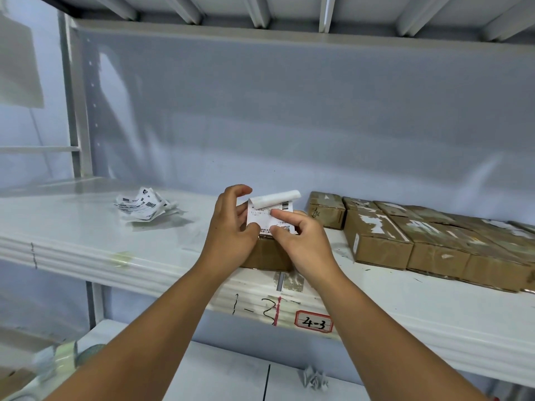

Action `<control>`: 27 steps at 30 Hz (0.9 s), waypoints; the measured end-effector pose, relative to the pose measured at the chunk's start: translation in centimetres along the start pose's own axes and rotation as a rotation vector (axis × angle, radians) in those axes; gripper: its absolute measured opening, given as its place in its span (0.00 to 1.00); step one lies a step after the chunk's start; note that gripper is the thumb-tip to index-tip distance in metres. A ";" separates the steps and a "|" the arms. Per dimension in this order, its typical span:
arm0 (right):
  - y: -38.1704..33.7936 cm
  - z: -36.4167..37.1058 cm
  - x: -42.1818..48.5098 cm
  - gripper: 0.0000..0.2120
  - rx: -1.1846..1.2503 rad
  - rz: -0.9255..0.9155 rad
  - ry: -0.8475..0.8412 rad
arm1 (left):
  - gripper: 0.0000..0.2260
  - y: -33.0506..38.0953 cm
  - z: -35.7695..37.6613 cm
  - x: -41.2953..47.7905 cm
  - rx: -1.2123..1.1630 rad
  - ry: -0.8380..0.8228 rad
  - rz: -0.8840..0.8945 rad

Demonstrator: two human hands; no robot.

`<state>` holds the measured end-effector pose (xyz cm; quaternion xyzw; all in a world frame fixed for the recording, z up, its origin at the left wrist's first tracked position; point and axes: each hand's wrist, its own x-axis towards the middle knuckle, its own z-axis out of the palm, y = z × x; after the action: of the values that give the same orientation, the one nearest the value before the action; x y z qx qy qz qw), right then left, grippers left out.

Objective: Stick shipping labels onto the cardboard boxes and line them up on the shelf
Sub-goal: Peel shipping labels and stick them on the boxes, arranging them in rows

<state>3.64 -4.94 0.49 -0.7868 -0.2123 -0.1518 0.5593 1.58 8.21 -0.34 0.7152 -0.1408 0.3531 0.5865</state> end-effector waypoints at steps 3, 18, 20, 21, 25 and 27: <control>0.1 0.1 0.0 0.15 -0.025 -0.020 0.009 | 0.25 0.0 0.0 -0.1 0.023 0.002 0.031; -0.1 0.1 0.0 0.17 -0.123 -0.030 -0.004 | 0.08 -0.1 0.0 -0.3 0.433 0.031 0.129; 0.0 0.1 0.0 0.17 -0.139 -0.036 -0.005 | 0.07 -0.4 0.1 -0.3 0.447 0.031 0.135; 0.1 0.1 0.0 0.17 -0.147 -0.031 -0.011 | 0.08 -0.5 0.1 -0.3 0.450 0.034 0.135; 0.6 -0.1 0.1 0.16 -0.083 0.079 -0.019 | 0.10 -0.7 0.1 -0.2 0.480 0.026 0.141; 0.6 0.0 0.2 0.15 -0.034 0.129 -0.018 | 0.11 -0.7 0.1 -0.2 0.493 0.029 0.142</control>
<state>4.12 -5.06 0.05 -0.8095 -0.1635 -0.1119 0.5527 1.95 8.26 -1.01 0.8199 -0.0919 0.4270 0.3701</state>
